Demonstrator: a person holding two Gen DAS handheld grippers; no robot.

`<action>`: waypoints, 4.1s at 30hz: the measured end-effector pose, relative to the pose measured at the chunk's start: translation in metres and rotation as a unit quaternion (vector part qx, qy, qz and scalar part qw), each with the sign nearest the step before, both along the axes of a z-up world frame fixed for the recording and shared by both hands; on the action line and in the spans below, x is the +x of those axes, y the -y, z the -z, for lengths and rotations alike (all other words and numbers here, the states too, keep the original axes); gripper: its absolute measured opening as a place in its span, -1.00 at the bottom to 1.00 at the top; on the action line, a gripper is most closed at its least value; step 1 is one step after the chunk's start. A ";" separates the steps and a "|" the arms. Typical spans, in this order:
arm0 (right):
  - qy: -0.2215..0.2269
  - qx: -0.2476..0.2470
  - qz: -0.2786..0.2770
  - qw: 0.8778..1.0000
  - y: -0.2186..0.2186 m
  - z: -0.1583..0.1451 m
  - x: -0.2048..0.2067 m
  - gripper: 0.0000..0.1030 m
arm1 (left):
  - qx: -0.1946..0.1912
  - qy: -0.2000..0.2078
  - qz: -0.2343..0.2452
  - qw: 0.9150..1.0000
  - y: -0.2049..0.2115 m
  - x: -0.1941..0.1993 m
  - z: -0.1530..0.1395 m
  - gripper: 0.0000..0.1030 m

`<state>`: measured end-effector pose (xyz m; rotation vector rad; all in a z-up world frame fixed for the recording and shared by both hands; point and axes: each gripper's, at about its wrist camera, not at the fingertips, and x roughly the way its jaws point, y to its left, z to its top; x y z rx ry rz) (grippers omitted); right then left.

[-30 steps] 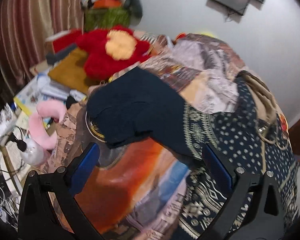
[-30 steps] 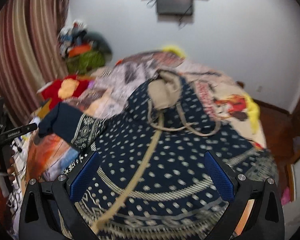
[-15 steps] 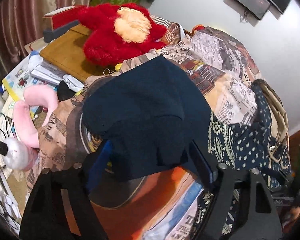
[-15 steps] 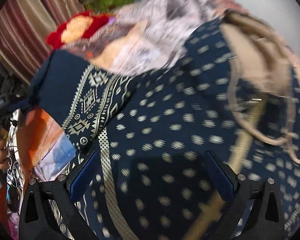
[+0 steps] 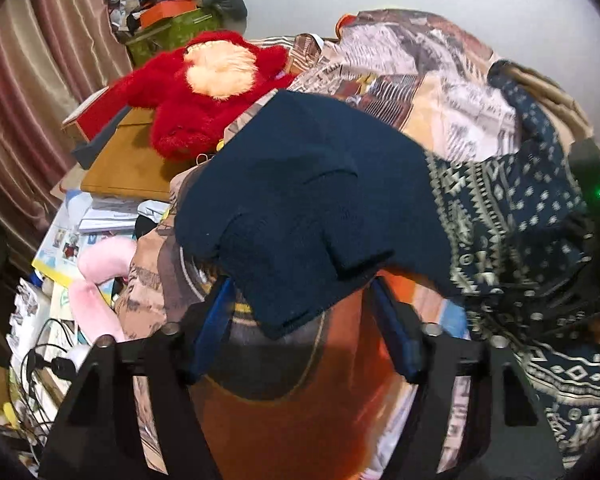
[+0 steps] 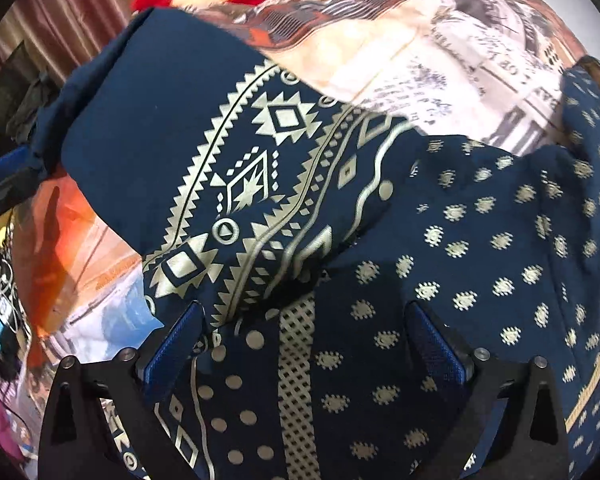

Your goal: Fold large clothes

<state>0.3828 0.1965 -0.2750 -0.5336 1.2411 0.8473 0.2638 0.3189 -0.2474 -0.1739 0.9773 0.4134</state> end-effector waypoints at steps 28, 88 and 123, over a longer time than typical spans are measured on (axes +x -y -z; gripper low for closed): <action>-0.030 0.084 0.084 0.992 0.064 -0.066 0.010 0.51 | -0.092 0.146 0.165 0.971 0.117 0.045 -0.143 -0.81; 0.020 0.017 0.146 0.989 0.143 -0.058 0.000 -0.39 | -0.153 -0.018 0.031 0.988 0.085 -0.010 0.011 0.22; 0.049 0.073 0.358 0.930 0.379 -0.126 0.017 0.47 | -0.105 -0.069 0.099 0.987 0.150 0.045 0.006 0.22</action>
